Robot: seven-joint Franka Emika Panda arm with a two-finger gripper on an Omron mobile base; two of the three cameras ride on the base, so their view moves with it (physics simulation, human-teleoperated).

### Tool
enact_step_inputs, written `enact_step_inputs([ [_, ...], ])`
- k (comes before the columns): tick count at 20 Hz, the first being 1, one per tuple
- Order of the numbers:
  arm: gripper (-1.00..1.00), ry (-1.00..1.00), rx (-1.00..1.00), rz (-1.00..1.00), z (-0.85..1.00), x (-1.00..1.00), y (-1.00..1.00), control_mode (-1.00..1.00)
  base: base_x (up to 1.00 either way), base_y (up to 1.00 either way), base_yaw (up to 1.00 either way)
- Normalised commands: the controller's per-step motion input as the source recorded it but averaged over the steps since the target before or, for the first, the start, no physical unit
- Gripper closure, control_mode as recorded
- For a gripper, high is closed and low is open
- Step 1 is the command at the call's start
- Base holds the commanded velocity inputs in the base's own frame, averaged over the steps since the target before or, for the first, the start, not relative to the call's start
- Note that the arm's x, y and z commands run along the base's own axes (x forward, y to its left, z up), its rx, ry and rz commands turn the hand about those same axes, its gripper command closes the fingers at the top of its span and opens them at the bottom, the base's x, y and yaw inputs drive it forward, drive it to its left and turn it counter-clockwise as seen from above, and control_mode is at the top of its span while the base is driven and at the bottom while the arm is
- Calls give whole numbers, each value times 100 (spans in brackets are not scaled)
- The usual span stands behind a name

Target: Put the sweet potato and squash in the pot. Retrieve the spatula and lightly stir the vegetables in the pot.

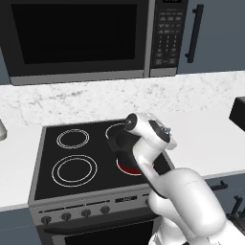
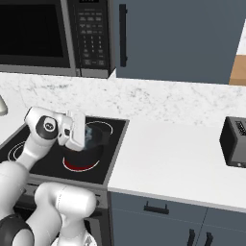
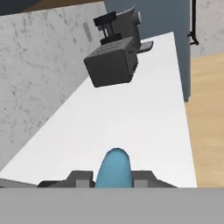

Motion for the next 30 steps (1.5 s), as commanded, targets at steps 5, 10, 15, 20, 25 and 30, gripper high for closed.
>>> enact_step_inputs([
  [5, 100, 0, 0, 0, 0, 3, -3, -100, 0, 0, 0],
  [10, 100, 0, 2, 0, -12, 0, 0, -100, 0, 0, 0],
  [15, 100, 0, 11, 0, 25, 0, 3, -100, 0, 0, 0],
  [20, 100, 0, 4, 0, 11, 6, 0, -100, 0, 0, 0],
  [25, 100, -6, -14, -3, -29, 3, 0, -100, 0, 0, 0],
  [30, 100, -7, -14, -11, -11, 9, 4, -100, 0, 0, 0],
])
